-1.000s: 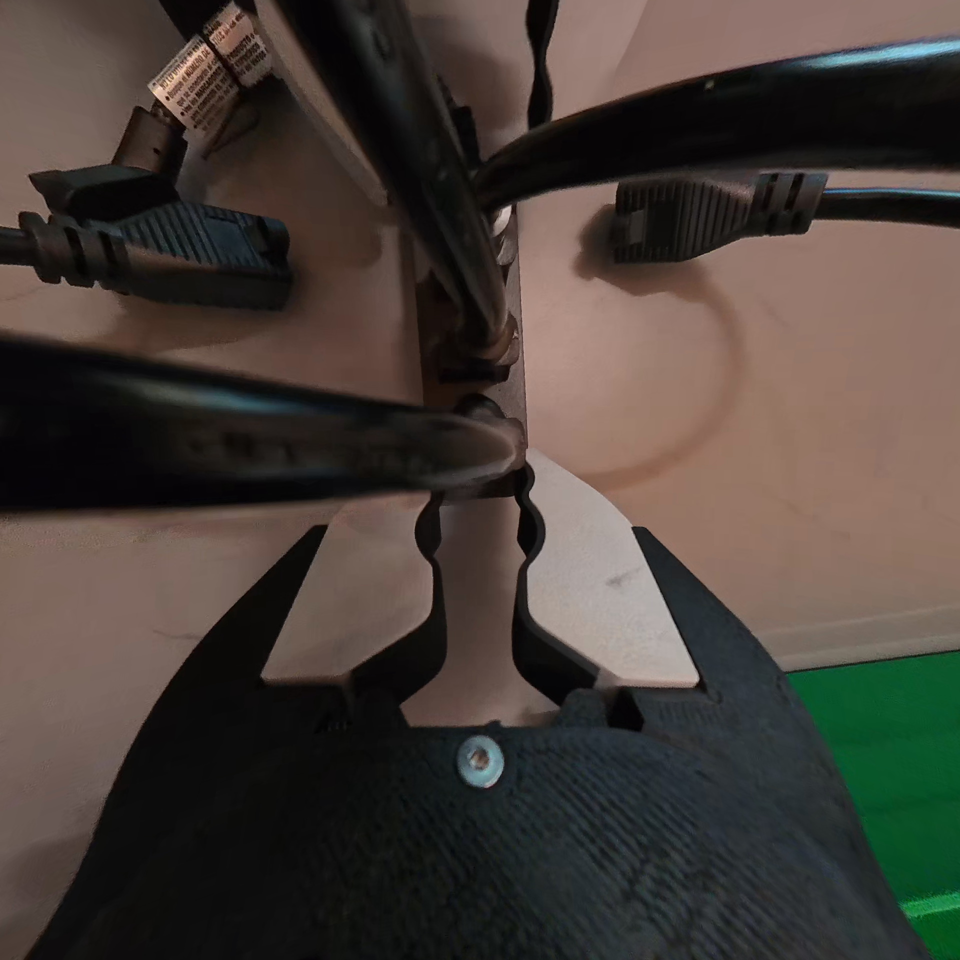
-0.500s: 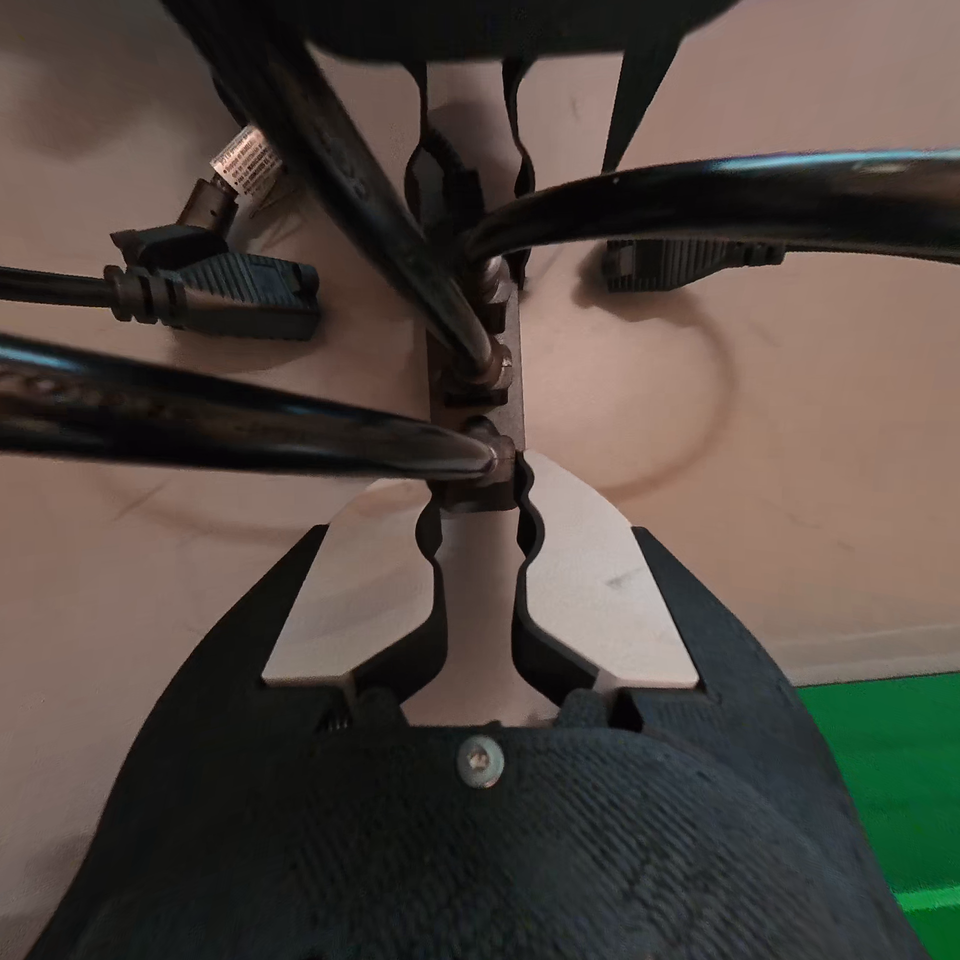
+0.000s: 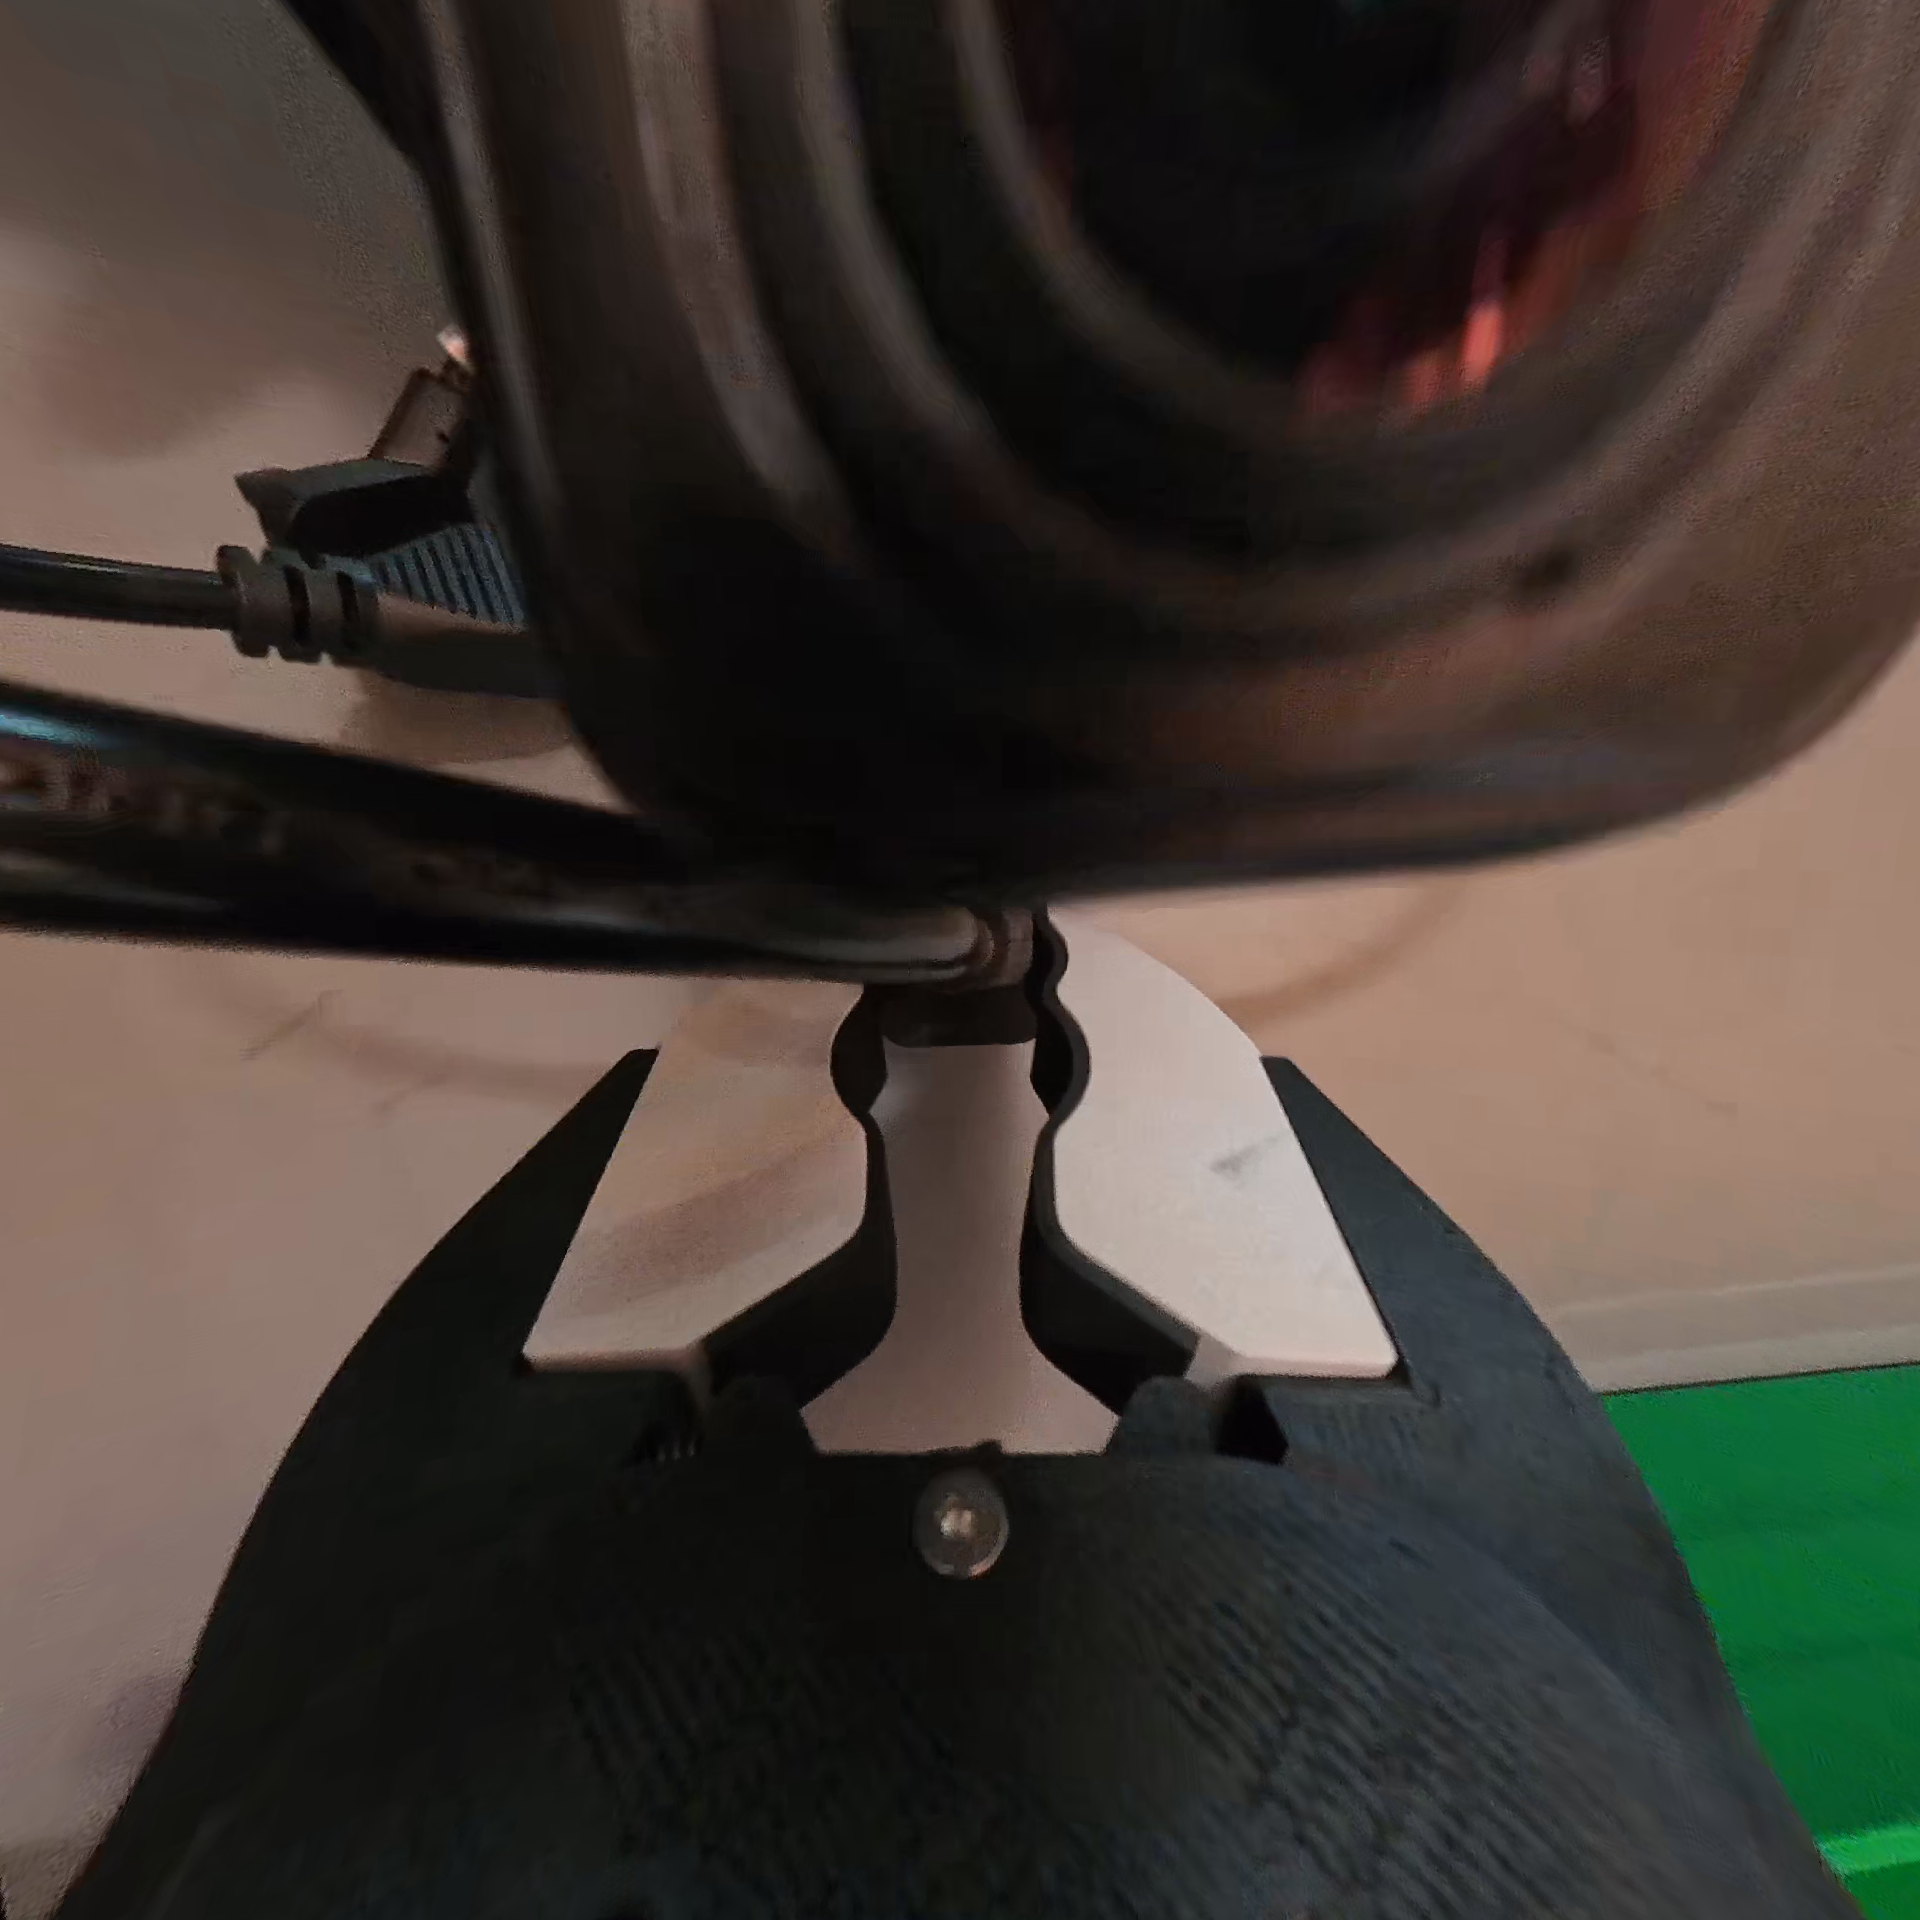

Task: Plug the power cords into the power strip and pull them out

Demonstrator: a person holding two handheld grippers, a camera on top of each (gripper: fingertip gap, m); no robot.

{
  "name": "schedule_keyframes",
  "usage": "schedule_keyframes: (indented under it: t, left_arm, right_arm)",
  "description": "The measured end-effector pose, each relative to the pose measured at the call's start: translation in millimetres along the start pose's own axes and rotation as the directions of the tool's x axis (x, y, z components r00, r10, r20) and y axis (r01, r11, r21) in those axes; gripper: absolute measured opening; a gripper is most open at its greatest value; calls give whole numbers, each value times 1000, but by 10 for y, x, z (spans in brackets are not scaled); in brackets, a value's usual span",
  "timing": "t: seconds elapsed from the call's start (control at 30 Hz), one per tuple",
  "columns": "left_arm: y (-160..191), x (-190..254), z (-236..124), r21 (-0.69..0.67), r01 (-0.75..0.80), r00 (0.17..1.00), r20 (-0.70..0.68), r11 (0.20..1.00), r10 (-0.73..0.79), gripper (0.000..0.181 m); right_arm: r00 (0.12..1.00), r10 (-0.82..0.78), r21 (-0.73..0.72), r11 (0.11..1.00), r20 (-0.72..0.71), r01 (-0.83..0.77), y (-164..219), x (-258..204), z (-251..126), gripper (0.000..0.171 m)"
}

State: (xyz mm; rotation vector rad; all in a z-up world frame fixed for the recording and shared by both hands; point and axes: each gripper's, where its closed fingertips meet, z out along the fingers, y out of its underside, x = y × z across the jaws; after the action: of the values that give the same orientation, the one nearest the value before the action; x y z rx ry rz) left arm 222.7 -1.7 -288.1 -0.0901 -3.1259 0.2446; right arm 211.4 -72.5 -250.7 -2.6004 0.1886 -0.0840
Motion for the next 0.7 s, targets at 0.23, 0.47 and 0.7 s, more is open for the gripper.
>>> schedule_keyframes:
  t: [0.23,0.47,0.7]
  left_arm:
    - [8,9,6,-50,-2,1000,-2,999,1,42]
    - [64,5,-25,-60,14,1000,-1,998,-14,44]
    - [56,5,-18,-58,19,1000,-3,998,-19,43]
  right_arm:
    - [999,43,55,998,4,-43,-28,-10,-7,24]
    - [999,-41,51,998,-9,41,-297,4,-112,26]
    - [1000,17,56,998,2,-17,-311,-11,-115,24]
